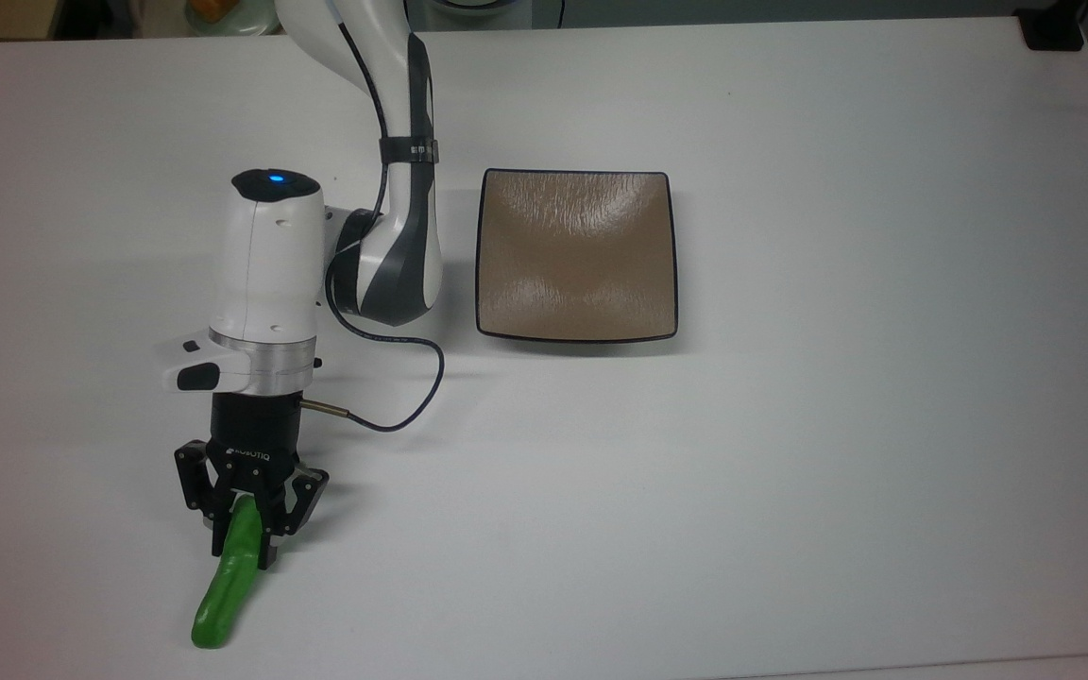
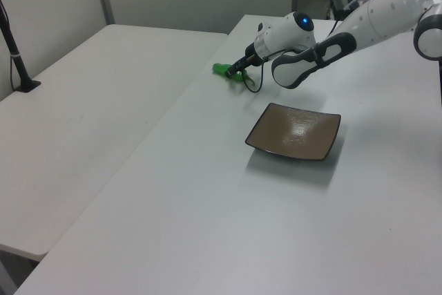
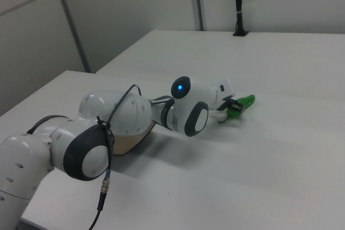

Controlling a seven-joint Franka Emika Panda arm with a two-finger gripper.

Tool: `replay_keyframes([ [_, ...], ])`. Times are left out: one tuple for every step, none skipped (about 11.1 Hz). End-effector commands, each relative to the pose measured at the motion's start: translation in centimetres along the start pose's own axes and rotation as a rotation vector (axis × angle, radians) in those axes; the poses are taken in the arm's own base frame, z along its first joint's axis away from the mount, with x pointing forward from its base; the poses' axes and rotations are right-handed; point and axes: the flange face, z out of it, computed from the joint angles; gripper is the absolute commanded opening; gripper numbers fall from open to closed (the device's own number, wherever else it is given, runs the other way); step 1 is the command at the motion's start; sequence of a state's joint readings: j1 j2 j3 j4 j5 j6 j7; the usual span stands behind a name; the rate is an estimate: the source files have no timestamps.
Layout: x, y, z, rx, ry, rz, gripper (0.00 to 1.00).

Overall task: Chili peppers are placed on a ceramic plate
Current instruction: 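Lower the gripper and close it around the green chili pepper, then lift the held pepper and carry it over the brown plate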

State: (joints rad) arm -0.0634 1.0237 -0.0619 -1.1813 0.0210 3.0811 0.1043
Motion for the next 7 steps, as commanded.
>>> replay_keyframes([
  [0.4, 0.5, 0.0, -0.006, 0.022, -0.005, 0.07],
  [0.4, 0.6, 0.0, -0.007, 0.024, -0.015, 0.04],
  [0.5, 0.4, -0.2, -0.005, 0.025, -0.020, 0.02],
  [1.3, 0.3, -0.8, -0.002, 0.032, -0.018, 0.02],
  [2.3, 0.3, -1.9, -0.003, 0.035, -0.015, 0.02],
  [3.5, 0.3, -3.3, -0.001, 0.041, -0.010, 0.02],
  [4.9, -0.1, -4.9, 0.005, 0.053, -0.006, 0.02],
])
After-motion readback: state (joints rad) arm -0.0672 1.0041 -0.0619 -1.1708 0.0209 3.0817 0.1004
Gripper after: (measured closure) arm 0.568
